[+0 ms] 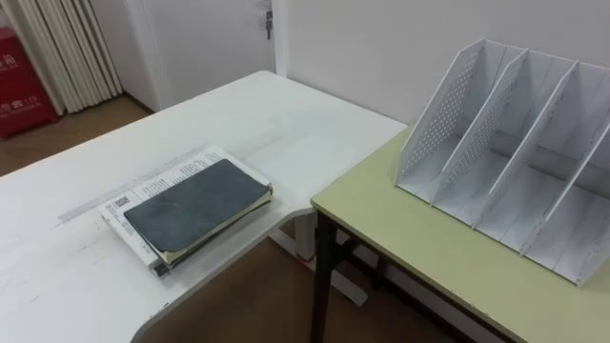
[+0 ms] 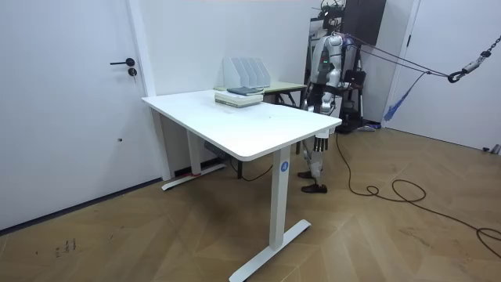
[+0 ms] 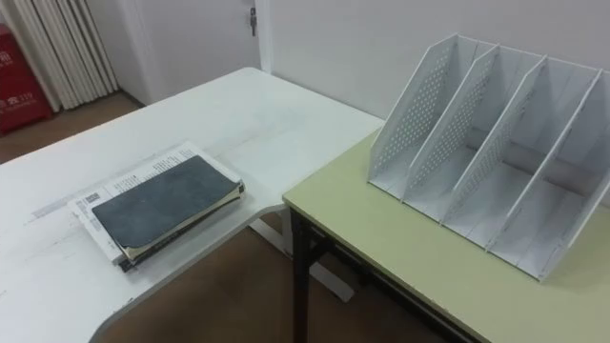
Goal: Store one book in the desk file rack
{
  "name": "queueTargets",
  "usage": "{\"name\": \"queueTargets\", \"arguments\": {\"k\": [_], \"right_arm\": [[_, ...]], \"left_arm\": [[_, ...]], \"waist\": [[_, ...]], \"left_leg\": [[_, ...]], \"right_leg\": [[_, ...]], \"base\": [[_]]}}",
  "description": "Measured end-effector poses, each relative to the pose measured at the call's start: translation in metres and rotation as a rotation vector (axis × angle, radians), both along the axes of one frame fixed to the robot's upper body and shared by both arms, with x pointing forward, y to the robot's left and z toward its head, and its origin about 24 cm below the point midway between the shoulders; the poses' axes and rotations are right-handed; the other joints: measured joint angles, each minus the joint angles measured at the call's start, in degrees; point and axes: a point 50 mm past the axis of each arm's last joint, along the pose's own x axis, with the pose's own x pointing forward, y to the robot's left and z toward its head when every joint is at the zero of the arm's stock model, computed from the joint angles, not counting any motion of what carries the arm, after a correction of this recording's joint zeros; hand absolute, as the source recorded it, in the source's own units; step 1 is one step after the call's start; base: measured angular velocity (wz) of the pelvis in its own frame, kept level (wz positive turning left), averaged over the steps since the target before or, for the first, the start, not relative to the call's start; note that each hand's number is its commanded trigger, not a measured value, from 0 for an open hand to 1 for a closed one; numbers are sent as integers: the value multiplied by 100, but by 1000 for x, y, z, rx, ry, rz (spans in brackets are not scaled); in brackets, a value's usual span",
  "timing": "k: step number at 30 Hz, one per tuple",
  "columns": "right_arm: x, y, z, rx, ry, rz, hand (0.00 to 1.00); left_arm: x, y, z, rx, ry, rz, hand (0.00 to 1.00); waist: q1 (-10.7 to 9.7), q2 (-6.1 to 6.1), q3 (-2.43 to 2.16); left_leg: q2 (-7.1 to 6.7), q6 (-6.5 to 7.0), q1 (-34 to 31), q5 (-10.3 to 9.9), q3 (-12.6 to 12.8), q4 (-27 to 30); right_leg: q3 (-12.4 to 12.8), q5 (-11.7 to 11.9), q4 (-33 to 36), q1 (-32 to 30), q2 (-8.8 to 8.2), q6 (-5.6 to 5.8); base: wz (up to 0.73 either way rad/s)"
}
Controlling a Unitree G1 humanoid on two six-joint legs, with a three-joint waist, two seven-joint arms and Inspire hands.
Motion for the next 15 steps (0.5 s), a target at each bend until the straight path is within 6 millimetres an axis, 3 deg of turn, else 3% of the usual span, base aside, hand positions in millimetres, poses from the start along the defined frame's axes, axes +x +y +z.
{"name": "queueTargets", "arguments": {"k": [15], "right_arm": [[0,0,0,3,-4,-15,0]], "left_arm": [[7,0,0,-6,-21,-5,0]], "waist": [[-6,-2,6]], "left_leg": [[5,0,5,0,-7,2]], "right_leg": [[0,0,3,3,-2,0]], "base": [[0]]}}
